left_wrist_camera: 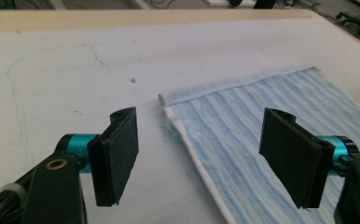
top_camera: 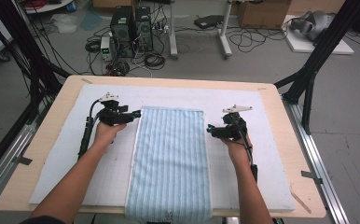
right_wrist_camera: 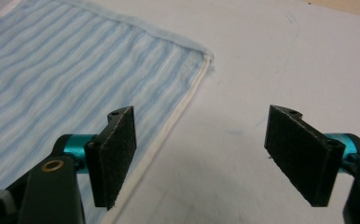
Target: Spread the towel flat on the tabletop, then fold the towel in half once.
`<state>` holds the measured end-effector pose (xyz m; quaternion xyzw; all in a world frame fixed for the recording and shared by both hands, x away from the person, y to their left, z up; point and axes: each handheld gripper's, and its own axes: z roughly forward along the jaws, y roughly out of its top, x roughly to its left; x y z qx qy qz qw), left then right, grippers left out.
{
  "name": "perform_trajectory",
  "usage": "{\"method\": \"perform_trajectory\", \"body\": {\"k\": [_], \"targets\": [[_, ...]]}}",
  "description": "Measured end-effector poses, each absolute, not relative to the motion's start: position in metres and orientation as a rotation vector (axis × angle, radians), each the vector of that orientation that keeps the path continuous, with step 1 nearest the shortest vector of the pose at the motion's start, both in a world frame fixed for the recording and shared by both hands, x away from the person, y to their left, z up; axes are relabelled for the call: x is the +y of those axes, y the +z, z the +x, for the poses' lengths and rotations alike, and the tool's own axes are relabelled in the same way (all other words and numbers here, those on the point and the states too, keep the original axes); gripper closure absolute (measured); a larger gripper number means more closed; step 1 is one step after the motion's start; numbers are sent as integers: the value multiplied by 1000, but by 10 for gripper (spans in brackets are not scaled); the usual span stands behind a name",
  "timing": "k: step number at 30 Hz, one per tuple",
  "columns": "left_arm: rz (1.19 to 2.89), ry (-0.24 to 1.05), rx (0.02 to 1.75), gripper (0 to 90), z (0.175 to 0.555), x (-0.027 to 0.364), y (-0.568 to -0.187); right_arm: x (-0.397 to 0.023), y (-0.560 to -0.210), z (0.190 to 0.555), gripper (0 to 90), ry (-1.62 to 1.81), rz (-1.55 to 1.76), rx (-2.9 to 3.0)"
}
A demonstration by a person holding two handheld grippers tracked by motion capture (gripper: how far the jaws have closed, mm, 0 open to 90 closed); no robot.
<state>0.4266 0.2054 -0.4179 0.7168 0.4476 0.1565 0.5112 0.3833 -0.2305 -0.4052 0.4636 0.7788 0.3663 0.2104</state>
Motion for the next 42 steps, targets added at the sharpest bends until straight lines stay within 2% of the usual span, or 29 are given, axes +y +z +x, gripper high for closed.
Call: {"method": "perform_trajectory", "body": {"k": [3,8,10,16,29,42], "targets": [[1760,438,1013,211,411,210,-410,-240,-404,365,149,1044,1210,2173],[1763,482,896,218,387,213,-405,-249,-405,339,149,1113,1092,2179],[1767,491,857,230,382,214,-404,-252,-407,332,116,1133,1092,2171],[1767,429,930,178,374,216,-398,-251,-408,319,113,1164,1082,2166],[1727,421,907,189,365,217,-395,-250,-408,315,113,1211,1091,2156],[1659,401,943,211,373,222,-397,-244,-403,325,113,1200,1121,2122]]}}
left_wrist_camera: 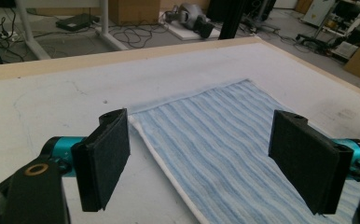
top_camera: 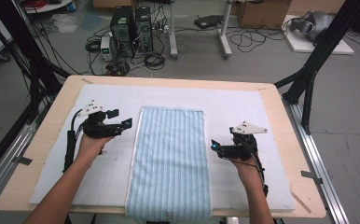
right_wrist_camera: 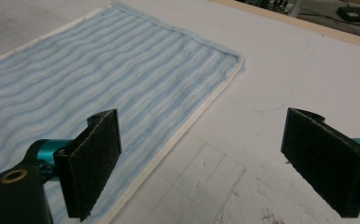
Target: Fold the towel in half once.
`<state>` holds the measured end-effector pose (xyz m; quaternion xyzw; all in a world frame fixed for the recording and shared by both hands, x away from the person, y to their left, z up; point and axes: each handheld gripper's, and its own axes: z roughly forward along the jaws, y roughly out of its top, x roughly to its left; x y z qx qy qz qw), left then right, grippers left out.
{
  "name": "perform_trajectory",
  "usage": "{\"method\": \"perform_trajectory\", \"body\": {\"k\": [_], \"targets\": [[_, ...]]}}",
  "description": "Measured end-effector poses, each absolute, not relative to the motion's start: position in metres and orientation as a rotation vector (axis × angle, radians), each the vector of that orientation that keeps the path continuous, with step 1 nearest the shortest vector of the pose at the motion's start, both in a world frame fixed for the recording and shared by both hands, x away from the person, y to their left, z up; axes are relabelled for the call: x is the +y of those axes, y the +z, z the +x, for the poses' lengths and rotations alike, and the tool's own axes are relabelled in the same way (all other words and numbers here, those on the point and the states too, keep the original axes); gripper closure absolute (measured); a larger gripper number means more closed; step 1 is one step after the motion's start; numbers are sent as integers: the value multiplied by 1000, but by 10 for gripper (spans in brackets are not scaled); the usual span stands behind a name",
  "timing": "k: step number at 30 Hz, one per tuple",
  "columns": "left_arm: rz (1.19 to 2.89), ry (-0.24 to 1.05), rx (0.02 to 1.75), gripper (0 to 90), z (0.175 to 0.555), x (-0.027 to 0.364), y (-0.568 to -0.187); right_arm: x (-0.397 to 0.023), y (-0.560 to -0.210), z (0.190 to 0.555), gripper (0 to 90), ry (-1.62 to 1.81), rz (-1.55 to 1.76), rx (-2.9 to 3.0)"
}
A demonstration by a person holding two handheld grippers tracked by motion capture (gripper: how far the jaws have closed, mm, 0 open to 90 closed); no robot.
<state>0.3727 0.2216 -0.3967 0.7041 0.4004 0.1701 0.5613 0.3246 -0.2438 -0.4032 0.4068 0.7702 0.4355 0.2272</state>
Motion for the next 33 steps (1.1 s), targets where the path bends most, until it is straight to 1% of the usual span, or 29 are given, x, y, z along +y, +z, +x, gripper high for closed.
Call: {"method": "perform_trajectory", "body": {"k": [4,7,9,14,16,19,20,21,23,26,30,32,33], "targets": [[1646,363,989,211,379,224,-401,-241,-403,333,114,1152,1182,2115],[1618,368,1011,211,381,226,-401,-237,-402,340,116,1145,1221,2088],[1628,366,1016,211,383,226,-402,-233,-401,343,117,1144,1226,2090],[1663,372,1036,222,388,220,-406,-223,-399,351,183,1135,1237,2118],[1677,363,1058,232,392,217,-411,-220,-399,355,300,1144,1263,2123],[1717,343,1083,264,399,209,-420,-215,-402,362,416,1113,1278,2139],[1732,329,1086,284,402,205,-423,-214,-404,365,448,1103,1277,2144],[1757,329,1098,309,404,202,-426,-212,-407,368,452,1088,1288,2154],[1785,332,1123,379,408,195,-431,-208,-413,375,493,1078,1317,2175],[1793,332,1150,400,415,183,-439,-200,-420,384,508,1047,1340,2184],[1825,323,1212,420,421,174,-453,-190,-427,398,507,988,1357,2185],[1850,356,1212,440,421,169,-452,-186,-431,404,503,961,1369,2193],[1875,381,1203,431,420,165,-451,-184,-433,407,500,947,1375,2201]]}}
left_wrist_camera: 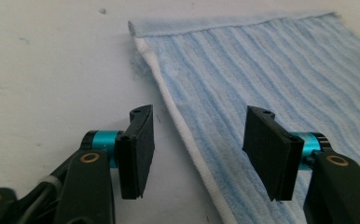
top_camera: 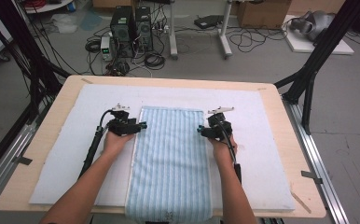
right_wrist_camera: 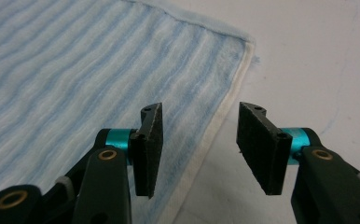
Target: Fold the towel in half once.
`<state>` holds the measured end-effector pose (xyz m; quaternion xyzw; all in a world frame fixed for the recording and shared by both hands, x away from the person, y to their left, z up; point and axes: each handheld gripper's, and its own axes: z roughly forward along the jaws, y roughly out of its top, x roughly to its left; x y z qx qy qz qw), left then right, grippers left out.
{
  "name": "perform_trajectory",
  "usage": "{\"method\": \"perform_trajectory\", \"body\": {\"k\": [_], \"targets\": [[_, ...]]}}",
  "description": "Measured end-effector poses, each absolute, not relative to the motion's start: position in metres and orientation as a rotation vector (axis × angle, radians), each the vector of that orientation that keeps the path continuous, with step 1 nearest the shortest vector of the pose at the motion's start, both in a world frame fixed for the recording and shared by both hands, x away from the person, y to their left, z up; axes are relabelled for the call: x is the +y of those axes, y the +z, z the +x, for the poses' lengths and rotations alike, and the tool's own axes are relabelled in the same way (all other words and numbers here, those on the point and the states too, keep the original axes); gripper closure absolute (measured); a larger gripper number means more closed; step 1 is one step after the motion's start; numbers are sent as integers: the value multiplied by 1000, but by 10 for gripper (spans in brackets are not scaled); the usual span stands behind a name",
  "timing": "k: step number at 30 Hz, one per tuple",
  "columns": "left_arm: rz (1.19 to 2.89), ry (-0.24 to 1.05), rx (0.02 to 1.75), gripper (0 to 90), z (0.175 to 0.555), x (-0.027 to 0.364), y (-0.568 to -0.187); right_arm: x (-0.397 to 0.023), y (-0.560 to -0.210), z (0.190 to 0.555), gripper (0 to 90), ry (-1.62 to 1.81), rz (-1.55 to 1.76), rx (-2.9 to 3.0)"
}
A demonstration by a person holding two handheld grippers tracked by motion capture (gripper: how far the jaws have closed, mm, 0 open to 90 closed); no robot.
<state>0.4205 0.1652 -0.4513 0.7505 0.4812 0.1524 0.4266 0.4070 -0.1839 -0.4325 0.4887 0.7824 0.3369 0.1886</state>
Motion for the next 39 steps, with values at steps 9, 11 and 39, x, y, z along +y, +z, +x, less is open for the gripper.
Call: {"method": "perform_trajectory", "body": {"k": [9,11,39], "targets": [[1961,476,1171,709,417,158,-449,-178,-442,412,618,929,1395,2228],[1943,408,1168,866,418,161,-450,-181,-442,412,687,947,1411,2223],[1676,346,1182,882,432,180,-428,-171,-421,420,855,987,1263,2124]]}}
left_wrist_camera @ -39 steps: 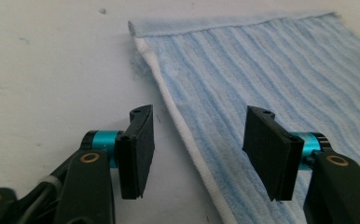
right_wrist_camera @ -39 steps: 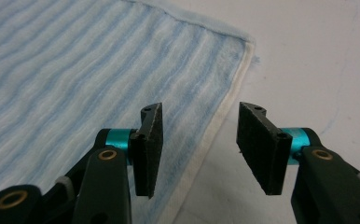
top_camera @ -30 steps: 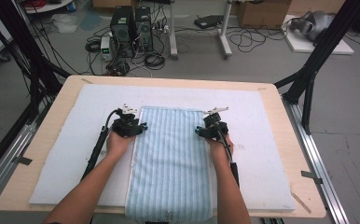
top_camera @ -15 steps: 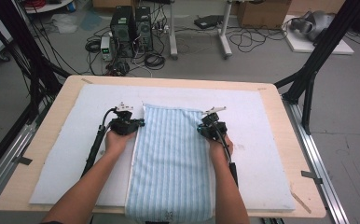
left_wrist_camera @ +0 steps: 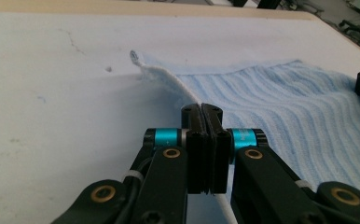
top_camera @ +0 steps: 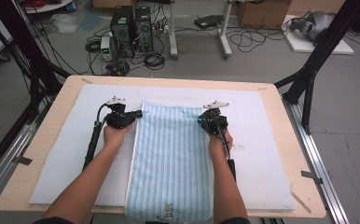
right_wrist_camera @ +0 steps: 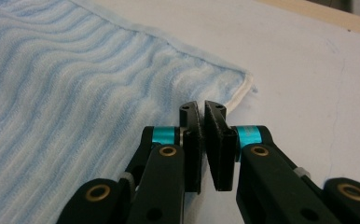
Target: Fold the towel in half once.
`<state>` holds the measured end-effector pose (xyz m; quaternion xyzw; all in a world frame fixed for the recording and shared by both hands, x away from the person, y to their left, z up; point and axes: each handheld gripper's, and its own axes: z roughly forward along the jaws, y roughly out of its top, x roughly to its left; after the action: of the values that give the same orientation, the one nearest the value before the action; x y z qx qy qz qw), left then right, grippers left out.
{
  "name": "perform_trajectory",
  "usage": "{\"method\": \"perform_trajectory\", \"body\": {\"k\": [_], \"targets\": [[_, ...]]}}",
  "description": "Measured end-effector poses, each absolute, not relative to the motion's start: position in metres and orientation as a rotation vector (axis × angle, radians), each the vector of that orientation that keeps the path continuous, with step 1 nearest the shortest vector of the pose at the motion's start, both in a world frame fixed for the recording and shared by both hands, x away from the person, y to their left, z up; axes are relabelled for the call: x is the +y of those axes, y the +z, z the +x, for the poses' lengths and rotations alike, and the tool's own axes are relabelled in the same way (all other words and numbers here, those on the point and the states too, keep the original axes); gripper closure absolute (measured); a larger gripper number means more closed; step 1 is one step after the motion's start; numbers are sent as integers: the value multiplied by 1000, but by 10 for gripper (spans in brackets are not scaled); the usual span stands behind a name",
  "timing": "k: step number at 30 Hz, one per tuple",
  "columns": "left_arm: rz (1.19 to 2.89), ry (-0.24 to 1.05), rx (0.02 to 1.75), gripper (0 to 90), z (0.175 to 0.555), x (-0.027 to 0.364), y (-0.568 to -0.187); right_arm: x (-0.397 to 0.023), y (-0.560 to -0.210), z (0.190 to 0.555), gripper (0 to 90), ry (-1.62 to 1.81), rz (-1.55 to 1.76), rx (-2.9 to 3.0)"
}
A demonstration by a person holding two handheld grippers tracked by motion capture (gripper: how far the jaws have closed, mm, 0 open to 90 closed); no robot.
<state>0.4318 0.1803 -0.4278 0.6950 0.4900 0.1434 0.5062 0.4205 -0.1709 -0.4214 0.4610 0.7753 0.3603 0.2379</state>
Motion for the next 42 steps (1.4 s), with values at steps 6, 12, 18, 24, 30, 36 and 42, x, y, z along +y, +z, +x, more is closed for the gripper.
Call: {"method": "perform_trajectory", "body": {"k": [6,12,18,24,30,36,42], "targets": [[1692,327,1158,881,428,185,-424,-169,-416,420,853,1027,1248,2114],[1688,302,1105,881,414,186,-418,-176,-412,410,847,1087,1260,2121],[1693,287,1043,880,396,188,-412,-181,-404,392,841,1144,1213,2163],[1708,259,1012,880,372,188,-409,-186,-406,368,841,1165,1177,2179],[1720,258,999,880,356,190,-410,-190,-407,352,835,1172,1142,2196],[1770,234,994,880,342,189,-418,-195,-411,340,835,1200,1146,2198],[1782,232,984,879,333,193,-421,-197,-419,324,835,1211,1146,2209]]}}
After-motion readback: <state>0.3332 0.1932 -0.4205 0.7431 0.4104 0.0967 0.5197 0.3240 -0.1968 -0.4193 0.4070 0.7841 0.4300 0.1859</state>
